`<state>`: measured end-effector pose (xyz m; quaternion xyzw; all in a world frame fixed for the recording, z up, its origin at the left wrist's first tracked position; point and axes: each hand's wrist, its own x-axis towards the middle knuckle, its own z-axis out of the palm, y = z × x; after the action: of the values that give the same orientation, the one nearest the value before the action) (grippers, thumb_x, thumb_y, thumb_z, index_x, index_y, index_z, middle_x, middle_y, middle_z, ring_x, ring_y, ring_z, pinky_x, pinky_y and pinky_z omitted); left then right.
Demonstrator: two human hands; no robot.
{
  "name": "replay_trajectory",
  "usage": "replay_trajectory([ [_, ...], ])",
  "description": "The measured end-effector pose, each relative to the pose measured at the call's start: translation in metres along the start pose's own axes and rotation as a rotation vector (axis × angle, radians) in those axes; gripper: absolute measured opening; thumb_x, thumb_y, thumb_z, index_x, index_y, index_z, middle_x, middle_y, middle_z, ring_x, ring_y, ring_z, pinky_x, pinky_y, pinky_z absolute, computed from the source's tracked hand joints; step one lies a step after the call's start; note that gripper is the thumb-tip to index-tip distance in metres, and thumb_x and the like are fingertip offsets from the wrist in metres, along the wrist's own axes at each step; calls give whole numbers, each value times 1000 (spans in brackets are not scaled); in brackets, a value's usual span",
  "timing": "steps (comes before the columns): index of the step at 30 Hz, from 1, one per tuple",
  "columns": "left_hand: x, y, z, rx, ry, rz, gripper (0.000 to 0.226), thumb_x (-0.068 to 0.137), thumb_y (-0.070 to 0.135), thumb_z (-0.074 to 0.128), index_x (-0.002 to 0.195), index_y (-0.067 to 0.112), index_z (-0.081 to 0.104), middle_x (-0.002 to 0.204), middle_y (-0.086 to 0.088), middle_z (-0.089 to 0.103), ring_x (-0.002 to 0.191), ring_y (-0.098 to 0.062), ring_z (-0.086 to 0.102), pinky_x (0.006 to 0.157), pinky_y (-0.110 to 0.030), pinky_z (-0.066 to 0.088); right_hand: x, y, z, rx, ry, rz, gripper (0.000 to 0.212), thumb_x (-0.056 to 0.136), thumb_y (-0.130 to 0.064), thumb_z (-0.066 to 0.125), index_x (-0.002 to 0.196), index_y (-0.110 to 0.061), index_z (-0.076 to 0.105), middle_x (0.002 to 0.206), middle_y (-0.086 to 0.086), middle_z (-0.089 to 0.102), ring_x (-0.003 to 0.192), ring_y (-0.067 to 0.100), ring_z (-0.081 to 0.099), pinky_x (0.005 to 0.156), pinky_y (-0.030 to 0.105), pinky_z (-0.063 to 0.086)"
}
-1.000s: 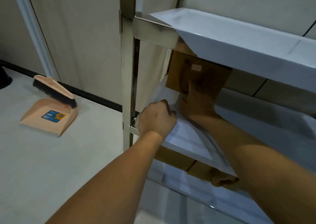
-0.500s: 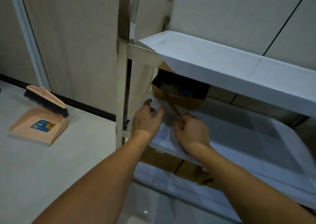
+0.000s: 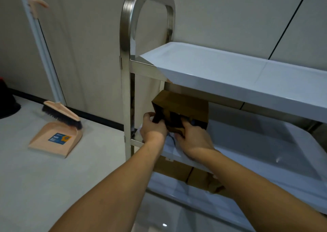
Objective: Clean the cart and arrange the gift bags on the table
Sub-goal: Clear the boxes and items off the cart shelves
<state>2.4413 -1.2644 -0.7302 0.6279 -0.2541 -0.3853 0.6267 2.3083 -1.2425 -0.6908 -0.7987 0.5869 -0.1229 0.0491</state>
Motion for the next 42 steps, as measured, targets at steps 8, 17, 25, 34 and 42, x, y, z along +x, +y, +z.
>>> replay_trajectory([
  [8,-30,9,-14,217,-129,-127,44,92,11,57,121,43,48,112,-5,67,100,-30,67,91,-48,58,23,5,12,37,-192,167,14,97,-24,58,103,-18,69,103,8,70,92,27,65,75,34,53],
  [17,-107,76,-23,575,-303,-463,42,97,29,61,138,24,51,119,-6,60,104,-26,62,87,-40,56,-48,3,-31,112,-525,283,30,100,-30,51,123,-17,64,113,9,69,102,29,65,79,30,49],
  [25,-146,87,-21,516,-213,-518,47,96,36,65,140,25,51,134,-7,56,115,-28,59,100,-41,52,-90,-15,-86,122,-575,208,15,101,-31,52,102,-18,59,97,5,67,91,27,65,67,31,46],
  [34,-171,120,13,343,98,-729,15,94,35,69,89,21,70,87,-3,66,83,-23,60,86,-40,56,-133,-10,-124,249,-675,260,15,102,-35,51,95,-22,51,89,-1,63,78,20,57,66,29,40],
  [42,-208,190,13,479,-31,-880,16,98,24,58,87,15,65,95,-3,67,96,-22,56,83,-40,50,-132,-8,-192,368,-605,322,49,101,-16,56,142,-28,32,103,5,66,85,21,62,73,31,54],
])
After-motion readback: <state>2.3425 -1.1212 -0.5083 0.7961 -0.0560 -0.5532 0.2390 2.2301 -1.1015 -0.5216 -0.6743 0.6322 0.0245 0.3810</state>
